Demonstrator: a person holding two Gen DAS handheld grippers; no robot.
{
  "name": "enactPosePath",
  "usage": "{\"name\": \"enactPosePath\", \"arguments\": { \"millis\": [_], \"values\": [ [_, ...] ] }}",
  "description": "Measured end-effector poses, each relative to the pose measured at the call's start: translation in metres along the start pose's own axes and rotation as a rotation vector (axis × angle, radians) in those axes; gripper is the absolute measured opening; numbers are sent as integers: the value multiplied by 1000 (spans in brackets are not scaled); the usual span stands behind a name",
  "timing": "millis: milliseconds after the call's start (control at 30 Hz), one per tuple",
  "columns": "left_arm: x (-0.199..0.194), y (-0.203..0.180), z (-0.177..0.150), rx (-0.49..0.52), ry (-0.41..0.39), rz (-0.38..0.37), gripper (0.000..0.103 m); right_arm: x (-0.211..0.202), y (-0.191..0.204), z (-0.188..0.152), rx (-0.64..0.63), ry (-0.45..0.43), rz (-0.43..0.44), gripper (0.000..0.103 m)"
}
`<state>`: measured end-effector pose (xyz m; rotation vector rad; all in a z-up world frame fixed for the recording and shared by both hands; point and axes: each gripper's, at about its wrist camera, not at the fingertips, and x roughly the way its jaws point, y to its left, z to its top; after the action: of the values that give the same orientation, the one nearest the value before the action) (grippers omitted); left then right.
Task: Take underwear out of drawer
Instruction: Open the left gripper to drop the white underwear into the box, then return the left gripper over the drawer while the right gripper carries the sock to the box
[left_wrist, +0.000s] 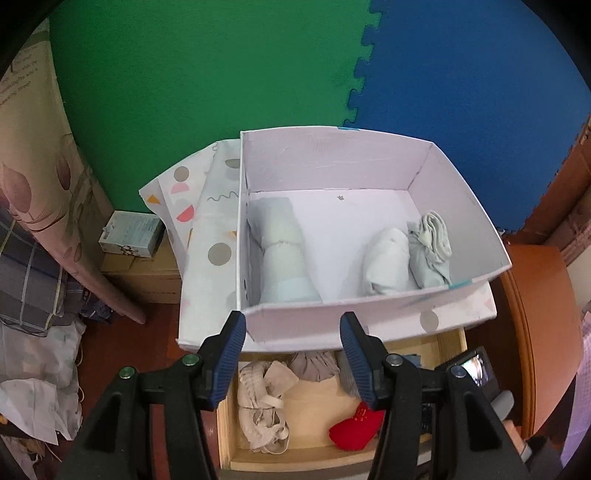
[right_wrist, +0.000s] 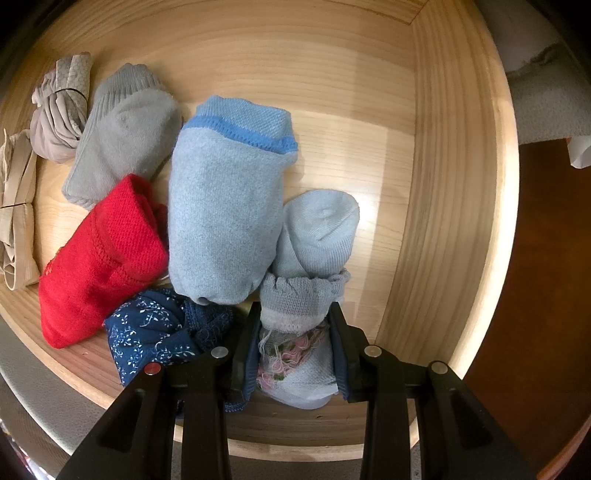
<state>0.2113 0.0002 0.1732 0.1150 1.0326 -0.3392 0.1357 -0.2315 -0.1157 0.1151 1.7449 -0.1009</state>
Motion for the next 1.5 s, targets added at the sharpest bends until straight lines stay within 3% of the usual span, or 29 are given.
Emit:
{"name": "enactPosePath", "arguments": {
  "millis": [233, 433, 733, 1067, 1367, 1500],
  "values": [
    [-2, -3, -43, 10, -21, 4, 54, -6, 0, -5, 12, -48, -4, 30],
    [44, 0, -95, -40, 69, 34, 54, -12, -1, -9, 27, -89, 14, 29],
    [88, 10, -151, -108, 124, 87, 54, -26, -11, -23, 37, -135, 31, 29],
    [96, 9, -162, -106, 142, 130, 54, -81, -12, -39, -4, -196, 19, 28],
    [96, 16, -160, -140, 140, 111, 54, -137, -8, -53, -58, -241, 37, 28],
    [95, 23, -161, -170, 135, 91, 54, -180, -10, -54, -76, -279, 54, 28]
  ]
}}
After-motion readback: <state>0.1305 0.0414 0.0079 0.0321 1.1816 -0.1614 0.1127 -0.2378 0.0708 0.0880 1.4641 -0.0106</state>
